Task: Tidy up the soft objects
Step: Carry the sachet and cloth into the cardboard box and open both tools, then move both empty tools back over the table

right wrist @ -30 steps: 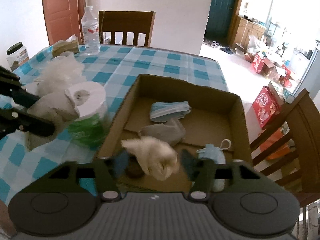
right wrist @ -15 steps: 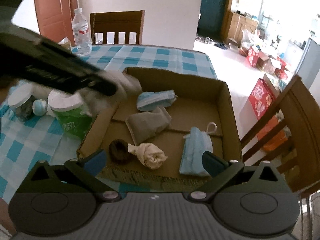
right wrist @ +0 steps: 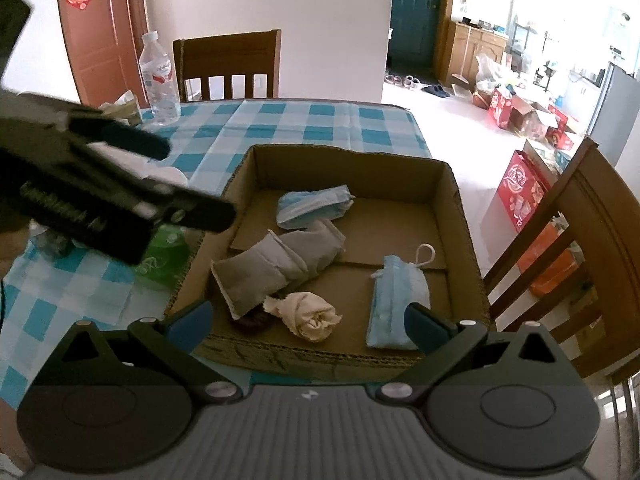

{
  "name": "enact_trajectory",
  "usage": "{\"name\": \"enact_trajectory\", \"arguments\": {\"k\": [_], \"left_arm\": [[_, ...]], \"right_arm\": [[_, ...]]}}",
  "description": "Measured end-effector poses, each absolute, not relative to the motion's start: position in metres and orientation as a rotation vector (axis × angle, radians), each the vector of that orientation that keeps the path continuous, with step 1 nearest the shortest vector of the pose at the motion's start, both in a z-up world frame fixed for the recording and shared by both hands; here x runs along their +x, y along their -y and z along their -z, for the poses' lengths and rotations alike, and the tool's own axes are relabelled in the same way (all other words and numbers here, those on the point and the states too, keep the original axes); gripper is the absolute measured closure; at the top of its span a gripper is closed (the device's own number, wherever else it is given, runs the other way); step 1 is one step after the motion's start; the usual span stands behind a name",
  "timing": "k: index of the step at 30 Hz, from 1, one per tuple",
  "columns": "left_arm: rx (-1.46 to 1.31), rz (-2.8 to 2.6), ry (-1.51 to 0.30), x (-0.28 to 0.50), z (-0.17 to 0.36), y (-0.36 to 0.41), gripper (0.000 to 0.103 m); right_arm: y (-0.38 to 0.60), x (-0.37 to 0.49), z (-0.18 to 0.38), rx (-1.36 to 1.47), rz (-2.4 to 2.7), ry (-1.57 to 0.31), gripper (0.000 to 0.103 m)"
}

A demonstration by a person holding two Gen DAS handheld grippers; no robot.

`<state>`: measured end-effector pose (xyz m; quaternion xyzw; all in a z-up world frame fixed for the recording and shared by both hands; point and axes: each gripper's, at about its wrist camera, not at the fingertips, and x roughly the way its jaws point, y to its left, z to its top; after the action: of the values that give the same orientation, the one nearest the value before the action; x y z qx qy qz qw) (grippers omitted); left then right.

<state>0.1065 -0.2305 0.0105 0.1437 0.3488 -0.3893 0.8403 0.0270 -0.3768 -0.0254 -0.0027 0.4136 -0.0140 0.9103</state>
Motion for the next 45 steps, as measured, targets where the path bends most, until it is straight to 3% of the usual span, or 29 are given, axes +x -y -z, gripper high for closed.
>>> {"name": "enact_trajectory", "arguments": {"k": [34, 45], "left_arm": [[0.245, 0.609, -0.813, 0.125, 0.003, -0.03, 0.003], [0.394, 0.553, -0.835, 0.155, 0.016, -0.097, 0.003]], "right_arm": [[0.178, 0.082, -0.001, -0.07, -0.08, -0.926, 0.0], [0.117, 0.132, -0.008, -0.107, -0.197, -0.976, 0.0]]}}
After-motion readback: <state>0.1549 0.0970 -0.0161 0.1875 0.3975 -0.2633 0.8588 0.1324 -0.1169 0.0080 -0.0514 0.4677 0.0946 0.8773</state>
